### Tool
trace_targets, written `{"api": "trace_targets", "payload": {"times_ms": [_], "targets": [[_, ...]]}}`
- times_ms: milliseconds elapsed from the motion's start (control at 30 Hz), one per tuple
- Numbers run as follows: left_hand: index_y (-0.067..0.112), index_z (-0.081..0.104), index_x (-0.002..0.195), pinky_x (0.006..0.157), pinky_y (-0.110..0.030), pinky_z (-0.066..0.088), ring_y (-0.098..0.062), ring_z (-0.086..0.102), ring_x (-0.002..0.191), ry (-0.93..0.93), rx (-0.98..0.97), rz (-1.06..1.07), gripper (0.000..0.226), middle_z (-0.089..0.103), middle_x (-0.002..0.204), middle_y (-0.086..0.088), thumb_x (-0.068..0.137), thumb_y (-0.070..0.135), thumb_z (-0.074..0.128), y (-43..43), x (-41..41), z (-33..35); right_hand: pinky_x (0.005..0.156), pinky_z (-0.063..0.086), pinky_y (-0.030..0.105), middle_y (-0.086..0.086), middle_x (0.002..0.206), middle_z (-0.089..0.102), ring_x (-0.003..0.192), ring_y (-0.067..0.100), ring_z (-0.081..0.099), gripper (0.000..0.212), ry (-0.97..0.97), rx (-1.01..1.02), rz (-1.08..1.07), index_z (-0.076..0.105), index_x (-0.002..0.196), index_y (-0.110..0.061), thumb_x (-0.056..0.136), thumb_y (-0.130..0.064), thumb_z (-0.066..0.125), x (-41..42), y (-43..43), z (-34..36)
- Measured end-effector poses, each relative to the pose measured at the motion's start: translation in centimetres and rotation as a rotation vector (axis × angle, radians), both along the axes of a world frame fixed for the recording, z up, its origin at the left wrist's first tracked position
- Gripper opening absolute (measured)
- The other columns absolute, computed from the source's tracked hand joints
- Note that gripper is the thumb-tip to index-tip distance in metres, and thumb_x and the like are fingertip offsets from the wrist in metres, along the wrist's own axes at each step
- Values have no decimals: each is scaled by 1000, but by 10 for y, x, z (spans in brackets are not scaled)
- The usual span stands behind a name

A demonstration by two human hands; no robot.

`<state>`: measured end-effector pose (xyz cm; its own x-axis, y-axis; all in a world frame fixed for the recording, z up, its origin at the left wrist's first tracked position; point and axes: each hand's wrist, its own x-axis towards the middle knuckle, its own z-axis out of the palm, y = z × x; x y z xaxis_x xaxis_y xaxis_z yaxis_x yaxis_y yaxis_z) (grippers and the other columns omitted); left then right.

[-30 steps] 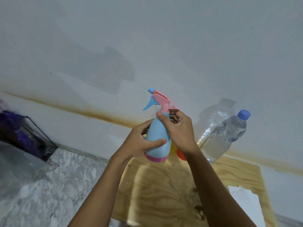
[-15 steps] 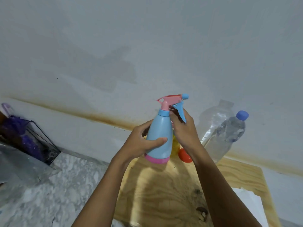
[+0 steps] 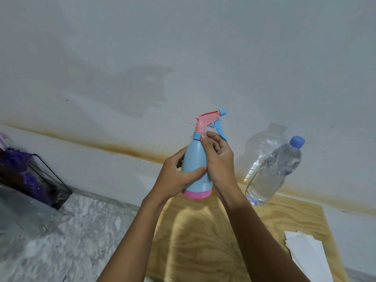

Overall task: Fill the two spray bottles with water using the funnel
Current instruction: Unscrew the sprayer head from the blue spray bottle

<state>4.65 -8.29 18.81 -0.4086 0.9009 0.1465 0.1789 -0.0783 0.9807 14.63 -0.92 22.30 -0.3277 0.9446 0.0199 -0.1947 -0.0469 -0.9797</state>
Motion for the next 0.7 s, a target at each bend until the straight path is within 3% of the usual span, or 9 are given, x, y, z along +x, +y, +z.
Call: {"api": "trace_targets", "payload": {"times_ms": [167,300,367,500,600,700], "targets": [[33,64,122,80,-33,61,-14,68,102,33,4,36,56,72,110,9,70,42,81,0,0,-2,81,59,34,-3,106,70,94,14,69,24,-89,72,-6,64,112,-23,97,-39,56,-3,-2,0],[35,62,124,71,-25,58,-11,68,100,60,6,14,52,71,110,12,78,27,83,-1,1,0,76,57,29,-3,97,68,88,9,67,30,-207,200,-7,66,101,-22,87,-49,67,-7,-2,-1],[36,61,125,72,-26,59,-12,67,101,80,6,1,53,70,110,12,77,31,82,-1,2,-1,76,55,30,1,98,66,89,12,65,29,-270,249,-21,66,98,-22,87,-49,66,-7,0,-2],[33,59,128,76,-30,61,-14,66,106,74,-1,-15,63,69,115,10,70,46,80,0,4,-5,81,48,22,-2,116,60,104,7,60,29,-296,246,29,63,118,-24,93,-40,61,-1,3,-1],[37,59,127,77,-32,61,-12,66,105,77,-1,-10,61,69,114,12,70,44,81,-1,5,-8,87,53,29,-5,117,60,108,9,60,38,-271,264,46,53,132,-28,95,-38,58,3,3,-3],[39,59,127,79,-35,61,-9,66,105,70,-2,6,61,69,114,14,70,43,83,-1,6,-12,93,54,40,-5,113,64,107,11,62,37,-245,256,36,55,131,-25,96,-36,59,6,2,-3]]}}
